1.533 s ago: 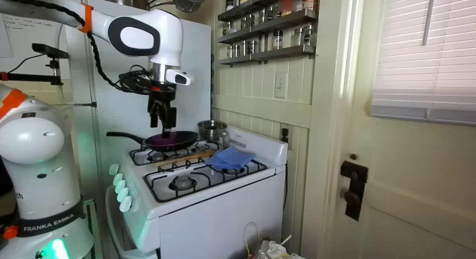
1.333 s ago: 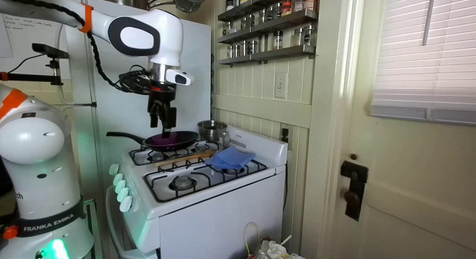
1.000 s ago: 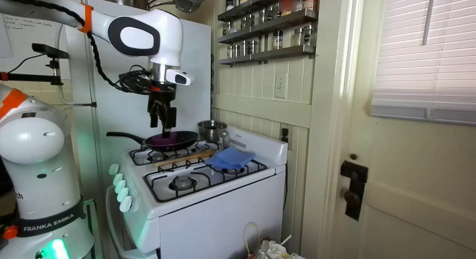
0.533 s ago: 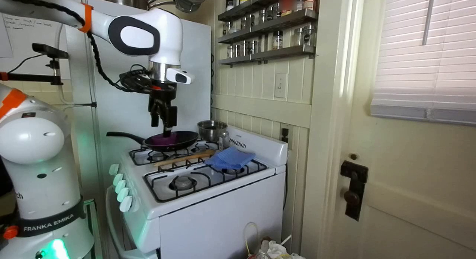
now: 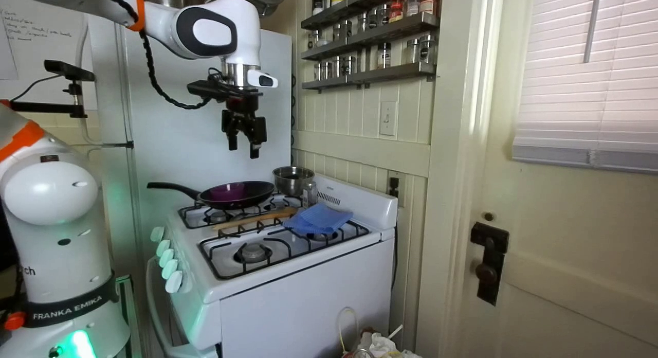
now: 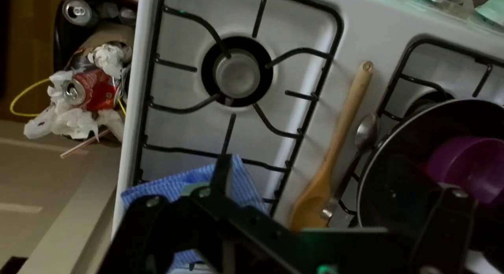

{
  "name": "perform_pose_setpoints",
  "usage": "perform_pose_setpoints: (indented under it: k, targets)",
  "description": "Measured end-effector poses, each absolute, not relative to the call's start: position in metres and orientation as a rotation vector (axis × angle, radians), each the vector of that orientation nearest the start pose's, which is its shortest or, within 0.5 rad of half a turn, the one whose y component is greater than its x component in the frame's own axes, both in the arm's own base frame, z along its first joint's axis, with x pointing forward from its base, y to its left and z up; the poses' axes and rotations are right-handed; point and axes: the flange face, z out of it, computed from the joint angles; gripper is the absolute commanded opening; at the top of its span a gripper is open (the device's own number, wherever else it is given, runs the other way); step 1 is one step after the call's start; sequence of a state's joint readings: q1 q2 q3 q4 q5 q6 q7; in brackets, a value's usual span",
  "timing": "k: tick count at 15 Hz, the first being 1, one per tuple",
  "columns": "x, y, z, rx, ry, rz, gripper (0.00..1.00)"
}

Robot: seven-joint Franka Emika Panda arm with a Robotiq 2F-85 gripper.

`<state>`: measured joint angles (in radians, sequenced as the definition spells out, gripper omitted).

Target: Put the purple bowl in the silver bowl then move the bowl to the right.

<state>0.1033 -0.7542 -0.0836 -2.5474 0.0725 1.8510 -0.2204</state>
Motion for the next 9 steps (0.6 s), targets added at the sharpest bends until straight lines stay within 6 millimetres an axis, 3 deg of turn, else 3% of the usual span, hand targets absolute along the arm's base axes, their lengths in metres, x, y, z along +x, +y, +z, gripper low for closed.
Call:
perform_pose_setpoints:
  k: [5,9]
  targets:
    - [0.382,0.054,0.539,-2.994,-0.571,-0.087,1.0]
    - [0.408,0.076,0.542,-3.005,-0.632,-0.034,1.0]
